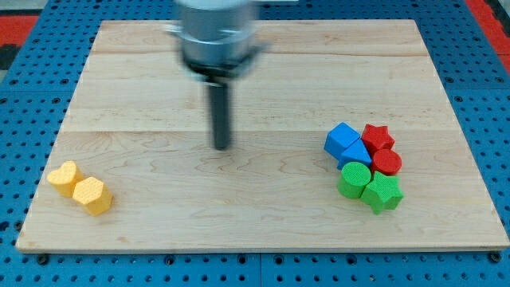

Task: Push the yellow heart up and left

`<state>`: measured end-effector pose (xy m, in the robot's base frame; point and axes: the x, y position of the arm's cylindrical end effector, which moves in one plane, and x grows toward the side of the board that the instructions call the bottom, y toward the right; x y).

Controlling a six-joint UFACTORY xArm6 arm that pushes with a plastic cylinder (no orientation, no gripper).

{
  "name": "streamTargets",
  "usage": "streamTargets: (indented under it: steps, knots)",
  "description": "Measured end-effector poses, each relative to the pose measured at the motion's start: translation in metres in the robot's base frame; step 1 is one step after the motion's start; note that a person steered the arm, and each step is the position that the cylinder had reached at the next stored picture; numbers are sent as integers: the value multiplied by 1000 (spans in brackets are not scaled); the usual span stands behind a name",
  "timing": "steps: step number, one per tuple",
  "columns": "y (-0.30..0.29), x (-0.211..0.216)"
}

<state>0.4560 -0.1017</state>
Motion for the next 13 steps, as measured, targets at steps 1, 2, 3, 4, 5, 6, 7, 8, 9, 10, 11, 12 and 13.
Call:
streamTargets:
  steps: [1,2,3,4,5,6,7,8,9,10,11,12,13]
  knots:
    - [-127,-7]
    - [-201,36]
    - [-203,44]
    - [-203,63]
    - [-203,92]
    - [-203,102]
    - [-203,104]
    - [-194,104]
    - [-158,93]
    - [-133,85]
    - [-108,81]
    - [-80,51]
    - [-122,11]
